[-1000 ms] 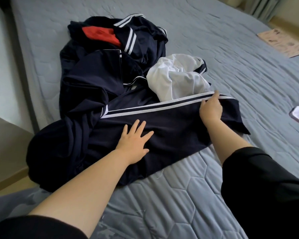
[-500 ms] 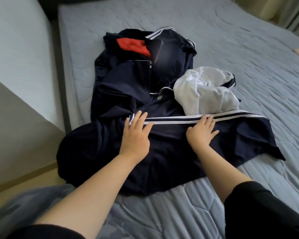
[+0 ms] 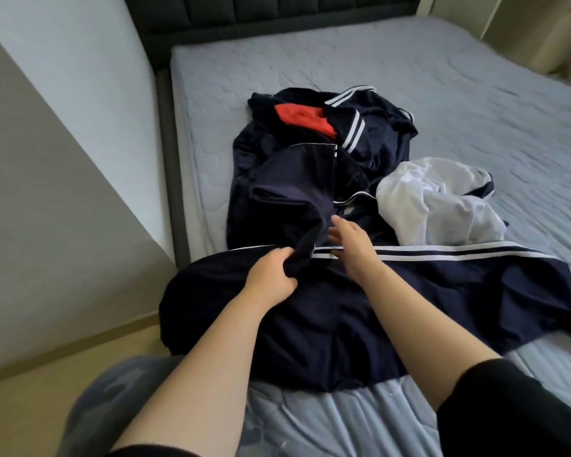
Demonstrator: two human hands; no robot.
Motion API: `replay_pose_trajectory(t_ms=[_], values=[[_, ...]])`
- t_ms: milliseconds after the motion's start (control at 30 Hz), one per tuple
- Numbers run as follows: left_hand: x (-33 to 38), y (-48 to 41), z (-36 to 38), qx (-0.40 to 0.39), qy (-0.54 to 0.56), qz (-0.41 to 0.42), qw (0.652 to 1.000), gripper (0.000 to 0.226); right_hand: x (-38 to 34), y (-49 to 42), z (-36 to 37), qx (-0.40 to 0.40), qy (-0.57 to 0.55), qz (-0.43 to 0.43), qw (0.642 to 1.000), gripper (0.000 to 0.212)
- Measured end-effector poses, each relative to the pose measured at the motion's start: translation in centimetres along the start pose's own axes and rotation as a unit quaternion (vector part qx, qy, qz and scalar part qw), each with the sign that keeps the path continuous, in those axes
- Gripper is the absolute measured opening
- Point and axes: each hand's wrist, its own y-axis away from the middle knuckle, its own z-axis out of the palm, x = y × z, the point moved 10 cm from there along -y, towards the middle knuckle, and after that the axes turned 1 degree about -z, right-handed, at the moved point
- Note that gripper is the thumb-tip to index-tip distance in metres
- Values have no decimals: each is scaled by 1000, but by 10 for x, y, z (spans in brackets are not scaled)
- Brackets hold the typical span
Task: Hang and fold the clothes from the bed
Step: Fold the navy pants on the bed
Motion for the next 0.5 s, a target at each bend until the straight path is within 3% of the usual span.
replay_pose_trajectory(t_ms=[100, 167, 233, 267, 333, 400, 500], values=[[16, 10, 26, -104, -18, 51, 993, 49, -7, -8, 5, -34, -7, 31, 999, 50], [22, 17, 41, -141, -50, 75, 986, 42, -15, -13, 10, -67, 101, 7, 993, 59], [24, 25, 55, -165, -93, 87, 978, 38, -24, -12, 15, -79, 265, -32, 960, 47], [24, 28, 59, -169, -104, 90, 976, 39, -32, -11, 9, -51, 312, -54, 947, 34], [25, 31, 59, -155, -109, 88, 978, 42, -48, -6, -22, 66, 290, -94, 950, 10], [28, 33, 55, -134, -116, 96, 979, 38, -41, 13, -72, 204, 177, -76, 960, 15], [34, 43, 57, -132, -164, 133, 969, 37, 13, 43, -122, 269, 224, 32, 936, 21]])
